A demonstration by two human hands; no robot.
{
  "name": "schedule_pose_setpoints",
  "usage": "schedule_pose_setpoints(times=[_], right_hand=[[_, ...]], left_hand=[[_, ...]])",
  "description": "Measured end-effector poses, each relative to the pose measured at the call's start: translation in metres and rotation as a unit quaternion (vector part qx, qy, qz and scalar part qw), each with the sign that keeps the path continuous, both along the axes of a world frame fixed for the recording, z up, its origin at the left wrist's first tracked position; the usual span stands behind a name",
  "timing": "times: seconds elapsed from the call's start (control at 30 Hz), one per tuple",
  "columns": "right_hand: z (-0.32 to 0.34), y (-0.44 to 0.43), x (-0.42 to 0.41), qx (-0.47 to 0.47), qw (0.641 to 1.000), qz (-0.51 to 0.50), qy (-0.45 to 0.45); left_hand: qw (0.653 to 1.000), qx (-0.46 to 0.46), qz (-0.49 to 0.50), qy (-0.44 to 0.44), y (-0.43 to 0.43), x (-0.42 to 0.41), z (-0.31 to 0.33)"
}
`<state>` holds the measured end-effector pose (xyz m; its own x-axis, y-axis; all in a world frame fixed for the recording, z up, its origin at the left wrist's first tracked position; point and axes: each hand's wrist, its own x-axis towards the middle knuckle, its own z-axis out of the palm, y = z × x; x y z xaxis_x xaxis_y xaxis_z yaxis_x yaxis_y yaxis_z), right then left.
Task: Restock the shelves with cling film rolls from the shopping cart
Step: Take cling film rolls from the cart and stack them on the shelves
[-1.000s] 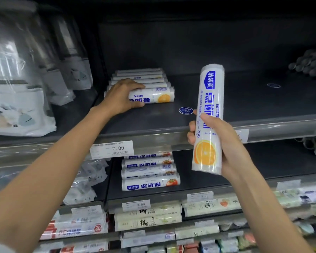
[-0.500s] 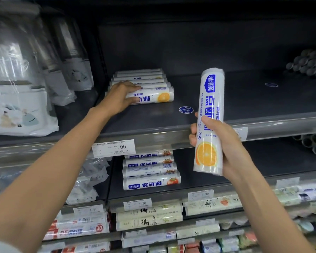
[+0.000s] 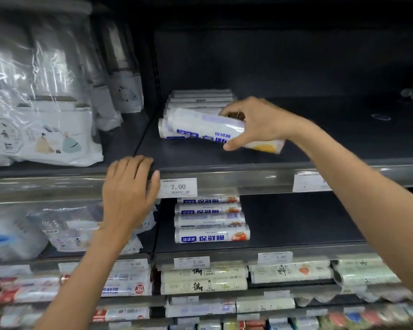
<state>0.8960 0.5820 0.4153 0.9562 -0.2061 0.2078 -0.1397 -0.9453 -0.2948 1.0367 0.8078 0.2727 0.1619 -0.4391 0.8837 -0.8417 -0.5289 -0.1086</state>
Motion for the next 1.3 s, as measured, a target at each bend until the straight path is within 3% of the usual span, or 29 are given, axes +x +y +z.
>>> schedule_pose_setpoints(times=[0.13,0.27,0.37,0.63,0.9,1.3], right_hand=[[-0.017,-0.005,0.043,-0.038,0.997,0.045,0.052],[-0.023,-0.014,0.049,-0.039,0.998,0.055,-0.014],[-0.022,-0.031,0.028,0.017,0.996,0.032,-0.086],[-0.038,-0.064,0.003,0.008,0.995,-0.044,-0.090],[-0.043,-0.061,0.004,-0.014,0.991,-0.052,-0.120],[-0.048,-0.063,0.008,0.026,0.987,-0.050,-0.148]], left_hand=[[0.998,-0.027,-0.008,-0.055,-0.007,0.012,-0.007],[0.996,-0.049,-0.015,-0.068,-0.010,0.013,-0.008],[0.996,-0.061,-0.016,-0.069,-0.011,0.014,-0.009],[0.995,-0.071,-0.006,-0.068,-0.014,0.015,-0.011],[0.995,-0.072,-0.002,-0.066,-0.015,0.014,-0.011],[0.995,-0.074,0.000,-0.066,-0.015,0.013,-0.010]])
